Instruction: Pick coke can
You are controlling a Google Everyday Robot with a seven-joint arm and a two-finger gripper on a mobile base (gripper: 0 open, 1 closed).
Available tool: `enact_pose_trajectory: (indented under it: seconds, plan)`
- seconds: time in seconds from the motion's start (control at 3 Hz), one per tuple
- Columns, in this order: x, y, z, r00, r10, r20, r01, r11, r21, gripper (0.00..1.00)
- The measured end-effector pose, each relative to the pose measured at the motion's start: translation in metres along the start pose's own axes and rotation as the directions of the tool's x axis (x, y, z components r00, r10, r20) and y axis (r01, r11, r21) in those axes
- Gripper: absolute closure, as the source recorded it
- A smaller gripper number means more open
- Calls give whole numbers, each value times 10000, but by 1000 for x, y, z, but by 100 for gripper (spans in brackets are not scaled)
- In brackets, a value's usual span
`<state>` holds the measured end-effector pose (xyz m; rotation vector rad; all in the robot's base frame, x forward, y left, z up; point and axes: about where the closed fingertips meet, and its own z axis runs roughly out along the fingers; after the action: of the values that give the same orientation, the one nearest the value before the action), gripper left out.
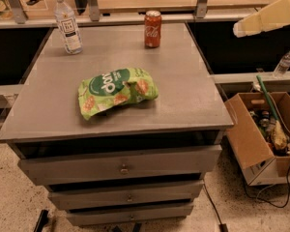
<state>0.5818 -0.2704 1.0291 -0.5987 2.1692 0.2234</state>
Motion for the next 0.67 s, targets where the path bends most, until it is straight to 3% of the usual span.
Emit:
enact_pose_trajectory:
  seconds: [0.33, 0.67]
  plan:
    - [4, -1, 20, 9989, 439, 156, -440, 9990, 39, 0]
    - [6, -1, 58, 9903, 1311, 465, -1317, 9912, 103, 0]
